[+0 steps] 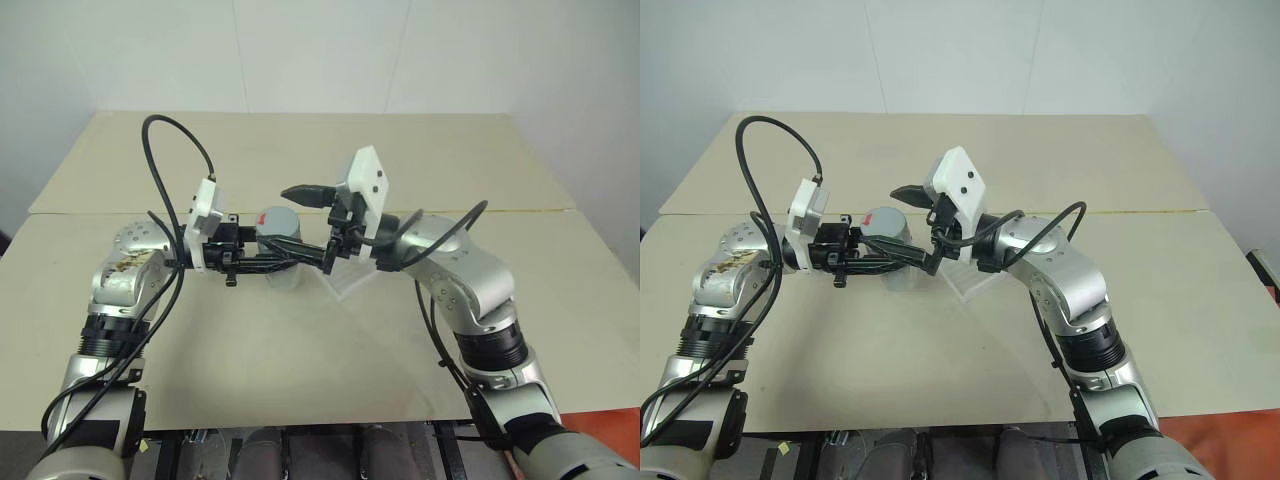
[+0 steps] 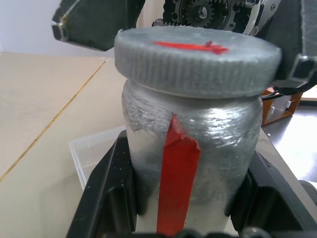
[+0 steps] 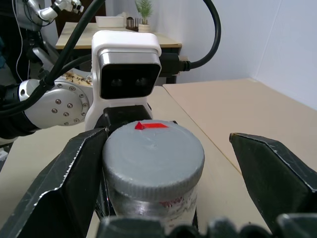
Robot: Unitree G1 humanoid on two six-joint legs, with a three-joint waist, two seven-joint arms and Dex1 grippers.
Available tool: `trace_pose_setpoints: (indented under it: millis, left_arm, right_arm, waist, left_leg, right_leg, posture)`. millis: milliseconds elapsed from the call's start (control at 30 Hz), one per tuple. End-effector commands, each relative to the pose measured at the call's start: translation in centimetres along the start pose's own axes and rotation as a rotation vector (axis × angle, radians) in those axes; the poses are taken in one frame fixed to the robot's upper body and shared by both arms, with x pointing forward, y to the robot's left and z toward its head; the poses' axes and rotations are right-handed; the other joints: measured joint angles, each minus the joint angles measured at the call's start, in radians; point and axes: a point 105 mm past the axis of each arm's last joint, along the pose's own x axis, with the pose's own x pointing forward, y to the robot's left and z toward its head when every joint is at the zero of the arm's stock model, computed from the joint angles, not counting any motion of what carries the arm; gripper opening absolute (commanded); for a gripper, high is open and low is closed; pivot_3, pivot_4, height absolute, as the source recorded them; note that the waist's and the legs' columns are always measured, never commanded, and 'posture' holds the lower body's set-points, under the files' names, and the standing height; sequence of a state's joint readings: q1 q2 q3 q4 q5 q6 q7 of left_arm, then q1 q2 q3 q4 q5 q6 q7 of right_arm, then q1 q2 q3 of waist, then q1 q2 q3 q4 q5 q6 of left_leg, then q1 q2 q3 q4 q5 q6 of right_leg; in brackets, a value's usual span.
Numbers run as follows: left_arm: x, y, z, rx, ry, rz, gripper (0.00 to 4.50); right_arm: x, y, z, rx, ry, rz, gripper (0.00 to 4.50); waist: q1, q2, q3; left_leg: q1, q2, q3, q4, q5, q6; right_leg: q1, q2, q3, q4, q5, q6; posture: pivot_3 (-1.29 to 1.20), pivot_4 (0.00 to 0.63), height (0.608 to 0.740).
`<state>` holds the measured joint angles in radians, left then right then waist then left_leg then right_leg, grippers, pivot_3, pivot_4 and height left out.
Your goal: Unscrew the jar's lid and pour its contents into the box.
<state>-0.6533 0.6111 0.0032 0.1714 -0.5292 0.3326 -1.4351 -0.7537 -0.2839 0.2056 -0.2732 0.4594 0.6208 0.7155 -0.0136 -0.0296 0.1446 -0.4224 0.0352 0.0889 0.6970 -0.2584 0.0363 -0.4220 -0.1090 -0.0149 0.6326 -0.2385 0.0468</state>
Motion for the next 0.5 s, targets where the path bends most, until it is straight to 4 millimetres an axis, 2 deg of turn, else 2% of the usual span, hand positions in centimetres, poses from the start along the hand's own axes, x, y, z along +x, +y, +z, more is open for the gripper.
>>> trace_pose_setpoints:
  millis: [33,500]
  left_arm:
    - [-0.22,-0.15,0.97,0.042,-0.009,-0.007,1.91]
    - [-0.26,-0.15,0.96,0.041,-0.009,-0.006,1.91]
  right_arm:
    - [-0.79,-0.24,1.28,-0.036,-0.044,-0.019,4.48]
    - [-1.47,0.42,2.05,-0.03,-0.076,0.031,4.48]
  waist:
    - [0.0,0.0,0.0]
    - [0.0,0.0,0.0]
  left_leg:
    - [0.0,0.0,0.0,0.0,0.0,0.0]
    - [0.0,0.0,0.0,0.0,0.0,0.0]
  right_leg:
    - [0.0,0.0,0.0,0.0,0.0,0.0]
    - [0.0,0.0,0.0,0.0,0.0,0.0]
  posture:
    - [0.0,0.15,0.74]
    - [0.0,0.15,0.74]
